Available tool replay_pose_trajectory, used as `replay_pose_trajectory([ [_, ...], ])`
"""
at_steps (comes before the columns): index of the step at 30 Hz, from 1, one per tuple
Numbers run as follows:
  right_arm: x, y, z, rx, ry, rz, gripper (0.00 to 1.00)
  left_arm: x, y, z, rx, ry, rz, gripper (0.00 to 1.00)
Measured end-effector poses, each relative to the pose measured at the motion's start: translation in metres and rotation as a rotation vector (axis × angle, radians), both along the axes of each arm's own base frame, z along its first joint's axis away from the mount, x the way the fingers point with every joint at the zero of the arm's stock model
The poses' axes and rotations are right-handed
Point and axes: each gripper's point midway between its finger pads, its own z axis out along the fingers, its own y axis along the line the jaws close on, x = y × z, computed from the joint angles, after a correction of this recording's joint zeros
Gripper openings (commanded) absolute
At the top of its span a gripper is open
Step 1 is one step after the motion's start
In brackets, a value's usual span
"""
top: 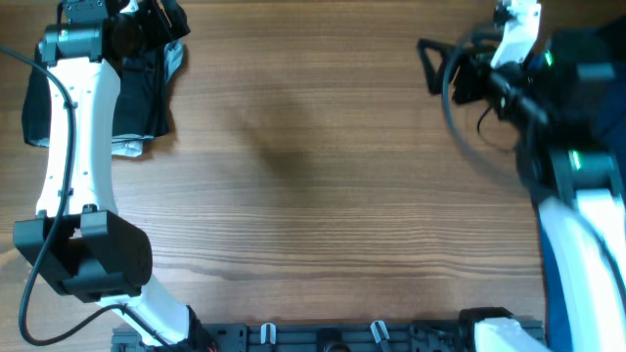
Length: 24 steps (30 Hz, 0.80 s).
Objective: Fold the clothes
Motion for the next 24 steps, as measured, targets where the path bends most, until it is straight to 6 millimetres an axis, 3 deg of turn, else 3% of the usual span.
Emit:
replay_pose_trajectory([
  [3, -0.099, 0.031, 0.084, 0.042, -0.261, 0.138, 1.00, 0.000, 0.000, 0.000, 0.000, -0.001, 0.000, 1.00],
  [5, -0.138, 0.027, 0.105, 0.056, -0.341, 0.157, 1.00, 0.000, 0.000, 0.000, 0.000, -0.003, 0.000, 1.00],
  [7, -0.195, 0.012, 0.112, 0.045, -0.397, 0.155, 0.99, 0.000, 0.000, 0.000, 0.000, -0.002, 0.000, 1.00],
  [8, -0.209, 0.008, 0.108, 0.041, -0.399, 0.149, 1.00, 0.000, 0.000, 0.000, 0.000, 0.001, 0.000, 1.00],
  [10, -0.239, -0.003, 0.082, 0.031, -0.397, 0.131, 1.00, 0.001, 0.000, -0.001, 0.000, 0.000, 0.000, 1.00],
  [11, -0.249, -0.007, 0.058, 0.026, -0.394, 0.120, 1.00, 0.000, 0.000, -0.001, 0.000, 0.001, 0.001, 1.00],
  [14, -0.234, -0.008, -0.017, 0.005, -0.337, 0.090, 1.00, 0.000, 0.000, -0.001, 0.000, 0.002, 0.000, 1.00],
  [15, -0.213, -0.007, -0.065, -0.011, -0.276, 0.071, 0.99, 0.000, 0.000, -0.001, -0.001, 0.002, 0.000, 1.00],
  [16, -0.203, -0.007, -0.058, 0.010, -0.390, 0.052, 1.00, 0.000, 0.000, -0.001, -0.001, 0.001, 0.000, 1.00],
  [18, -0.182, -0.008, -0.089, 0.020, -0.450, 0.015, 1.00, 0.000, 0.000, -0.001, -0.001, 0.002, 0.000, 1.00],
  [24, -0.149, -0.024, -0.129, 0.037, -0.526, -0.122, 1.00, 0.001, 0.000, -0.001, -0.001, 0.001, 0.001, 1.00],
])
